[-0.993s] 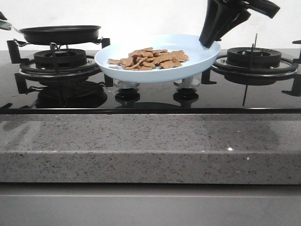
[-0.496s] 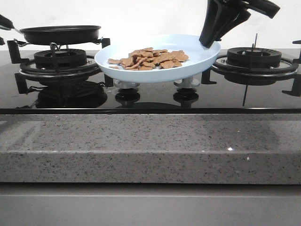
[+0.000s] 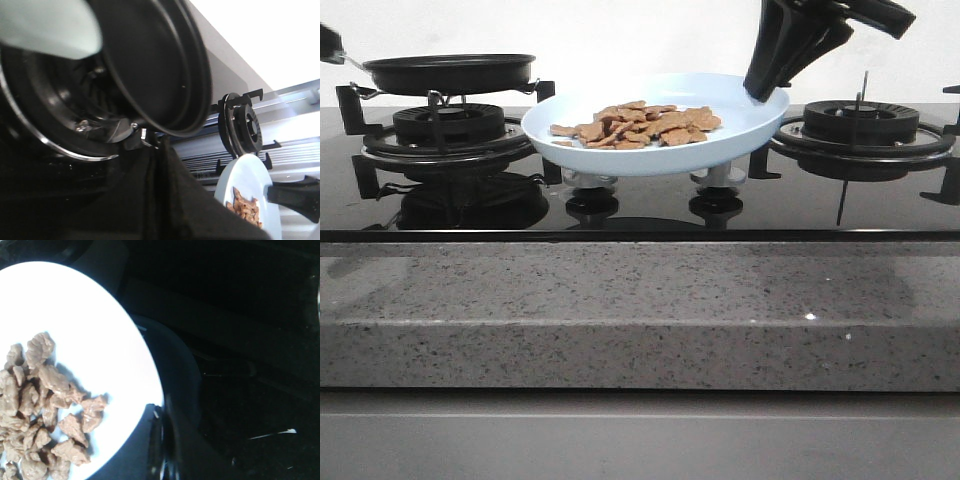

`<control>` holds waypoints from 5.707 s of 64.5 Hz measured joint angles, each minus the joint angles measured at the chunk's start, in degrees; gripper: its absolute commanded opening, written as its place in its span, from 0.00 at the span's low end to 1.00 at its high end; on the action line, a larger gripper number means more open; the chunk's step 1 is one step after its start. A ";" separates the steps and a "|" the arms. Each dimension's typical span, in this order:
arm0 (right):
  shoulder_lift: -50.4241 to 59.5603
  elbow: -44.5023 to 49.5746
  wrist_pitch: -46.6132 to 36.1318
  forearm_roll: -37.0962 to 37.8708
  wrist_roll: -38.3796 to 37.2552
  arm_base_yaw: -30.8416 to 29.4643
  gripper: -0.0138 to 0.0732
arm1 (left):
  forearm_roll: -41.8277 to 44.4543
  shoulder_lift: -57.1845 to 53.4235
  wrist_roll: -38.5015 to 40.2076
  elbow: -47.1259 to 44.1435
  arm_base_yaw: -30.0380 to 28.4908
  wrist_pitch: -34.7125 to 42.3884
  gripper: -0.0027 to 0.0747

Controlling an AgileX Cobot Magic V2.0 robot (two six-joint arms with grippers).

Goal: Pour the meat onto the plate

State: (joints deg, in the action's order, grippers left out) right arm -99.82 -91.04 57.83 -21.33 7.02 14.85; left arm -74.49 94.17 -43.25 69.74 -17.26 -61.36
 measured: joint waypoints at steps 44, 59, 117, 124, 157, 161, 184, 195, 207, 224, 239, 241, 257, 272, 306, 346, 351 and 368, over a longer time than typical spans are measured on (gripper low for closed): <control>0.00 0.00 0.00 0.00 0.00 0.00 0.09 | 27.02 -45.37 -0.11 -24.68 16.31 37.02 0.01; 0.00 0.00 0.00 0.00 0.00 0.00 0.09 | 33.89 -60.57 -0.11 -32.91 17.09 40.42 0.01; 0.00 0.00 0.00 0.00 0.00 0.00 0.09 | 34.67 -71.00 -0.21 -38.68 17.09 40.87 0.01; 0.00 0.00 -0.70 0.00 0.00 0.00 0.09 | 34.67 -71.00 -0.21 -38.68 17.09 40.87 0.01; -9.18 -13.31 -2.08 -4.63 -1.35 -4.96 0.09 | 34.67 -71.00 -0.21 -38.68 17.09 40.87 0.01; -10.84 -14.57 -2.08 -4.63 -1.35 -5.36 0.09 | 34.67 -71.00 -0.21 -38.68 17.09 40.87 0.01; -16.26 -15.34 -3.11 -4.76 -1.52 -5.47 0.11 | 34.67 -71.00 -0.21 -38.68 17.09 40.87 0.01; -17.02 -15.38 -3.22 -4.65 -1.52 -5.47 0.23 | 34.67 -71.00 -0.21 -38.68 17.09 40.87 0.01; -17.41 -15.38 -3.32 -4.65 -1.63 -5.47 0.37 | 34.67 -71.00 -0.21 -38.68 17.09 40.87 0.01; -16.43 -15.47 -3.47 -4.65 -1.76 -5.95 0.40 | 34.67 -71.00 -0.21 -38.68 17.09 40.87 0.01; -12.45 -15.51 -1.42 -2.73 -1.76 -6.84 0.09 | 34.67 -71.00 -0.21 -38.68 17.09 40.87 0.01; -12.02 -15.51 -1.15 -2.29 -1.76 -6.84 0.09 | 34.67 -71.00 -0.21 -38.68 17.09 40.87 0.01; -8.07 -15.03 1.02 -0.21 -1.88 -6.84 0.09 | 34.67 -71.00 -0.21 -38.68 17.09 40.87 0.01; 5.23 -0.82 -5.68 0.81 -1.20 -6.84 0.09 | 34.67 -71.00 -0.21 -38.68 17.09 40.87 0.01; 46.43 38.57 -23.15 1.16 5.51 -6.84 0.09 | 34.67 -71.00 -0.31 -38.68 17.09 40.87 0.01; 83.45 64.89 -34.26 1.66 5.72 -6.84 0.09 | 34.67 -71.00 -0.31 -38.68 17.09 40.87 0.01; 83.46 64.89 -34.26 1.66 5.86 -6.84 0.09 | 34.67 -71.00 -0.31 -38.68 17.09 40.87 0.01; 83.46 64.89 -34.26 1.66 5.86 -6.84 0.09 | 34.67 -71.00 -0.31 -38.68 17.09 40.87 0.01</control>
State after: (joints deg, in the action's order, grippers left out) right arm -16.35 -26.15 23.58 -19.67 12.88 8.00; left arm -39.82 23.17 -43.56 31.06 -0.17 -20.49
